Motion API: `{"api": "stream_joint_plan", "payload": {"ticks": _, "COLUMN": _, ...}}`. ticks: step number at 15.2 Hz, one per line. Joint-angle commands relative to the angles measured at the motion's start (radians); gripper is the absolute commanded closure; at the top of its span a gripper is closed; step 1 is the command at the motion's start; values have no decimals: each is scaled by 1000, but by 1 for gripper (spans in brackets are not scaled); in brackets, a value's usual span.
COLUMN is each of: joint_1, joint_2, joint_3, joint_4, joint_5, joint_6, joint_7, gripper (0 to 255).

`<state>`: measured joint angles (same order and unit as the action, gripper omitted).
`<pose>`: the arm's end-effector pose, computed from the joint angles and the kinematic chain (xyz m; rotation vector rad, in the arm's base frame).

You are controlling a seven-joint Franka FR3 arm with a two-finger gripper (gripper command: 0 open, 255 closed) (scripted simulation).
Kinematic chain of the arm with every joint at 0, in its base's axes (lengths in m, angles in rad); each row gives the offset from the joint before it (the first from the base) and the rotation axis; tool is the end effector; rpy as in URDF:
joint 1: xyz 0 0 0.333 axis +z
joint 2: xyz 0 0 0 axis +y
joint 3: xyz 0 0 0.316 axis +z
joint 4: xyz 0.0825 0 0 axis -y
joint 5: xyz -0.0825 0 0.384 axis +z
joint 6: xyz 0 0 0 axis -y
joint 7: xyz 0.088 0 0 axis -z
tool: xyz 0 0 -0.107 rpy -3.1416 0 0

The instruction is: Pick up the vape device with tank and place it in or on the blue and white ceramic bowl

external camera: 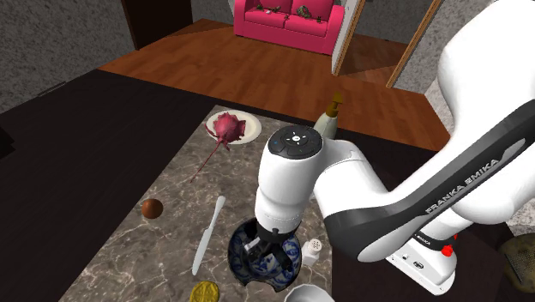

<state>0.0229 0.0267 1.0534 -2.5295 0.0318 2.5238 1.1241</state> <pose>0.2160 0.4030 0.2686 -3.1370 0.1159 0.0716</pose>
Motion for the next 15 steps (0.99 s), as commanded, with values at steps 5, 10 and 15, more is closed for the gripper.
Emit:
{"api": "stream_joint_plan", "payload": {"ticks": 5, "joint_1": 1, "joint_2": 8, "joint_3": -1, "joint_4": 0, "joint_5": -12, "joint_6": 5, "joint_7": 9, "gripper": 255}}
{"api": "stream_joint_plan", "payload": {"ticks": 10, "joint_1": 1, "joint_2": 8, "joint_3": -1, "joint_4": 0, "joint_5": -12, "joint_6": 5, "joint_7": 9, "gripper": 0}}
{"api": "stream_joint_plan", "payload": {"ticks": 15, "joint_1": 4, "joint_2": -165, "joint_3": 3, "joint_4": 29, "joint_5": 209, "joint_6": -125, "joint_7": -153, "gripper": 0}}
